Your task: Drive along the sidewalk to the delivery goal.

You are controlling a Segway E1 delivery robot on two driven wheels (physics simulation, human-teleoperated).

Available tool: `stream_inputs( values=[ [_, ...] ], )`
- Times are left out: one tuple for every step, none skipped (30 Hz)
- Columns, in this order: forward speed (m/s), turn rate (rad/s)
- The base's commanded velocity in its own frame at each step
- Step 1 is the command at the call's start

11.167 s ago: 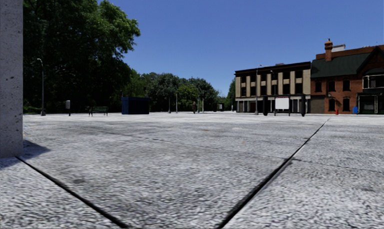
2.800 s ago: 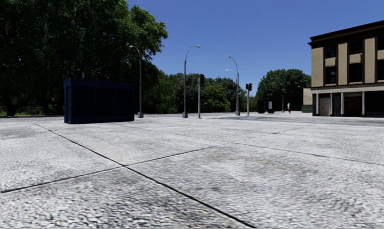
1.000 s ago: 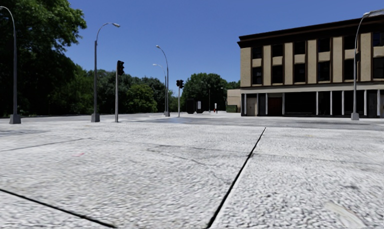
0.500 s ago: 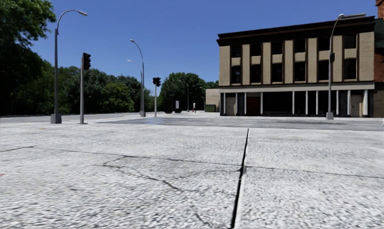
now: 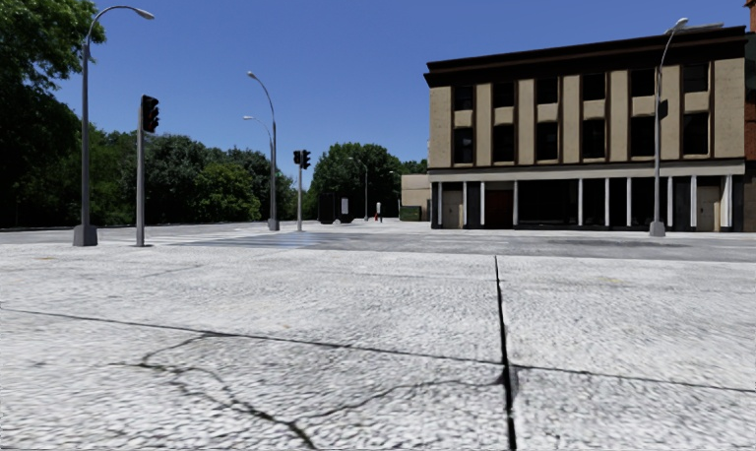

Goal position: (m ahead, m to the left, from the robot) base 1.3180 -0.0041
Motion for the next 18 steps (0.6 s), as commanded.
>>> stream_inputs(
  values=[
    [1.01, 0.0],
    [0.97, 0.0],
    [0.96, 0.0],
    [0.96, 0.0],
    [0.96, 0.0],
    [0.96, 0.0],
    [0.95, 0.0],
    [0.95, 0.0],
    [0.95, 0.0],
    [0.95, 0.0],
    [0.95, 0.0],
    [0.95, 0.0],
    [1.04, 0.0],
    [1.11, 0.0],
    [1.14, 0.0],
    [1.14, 0.0],
    [1.14, 0.0],
    [1.15, 0.0]
  ],
)
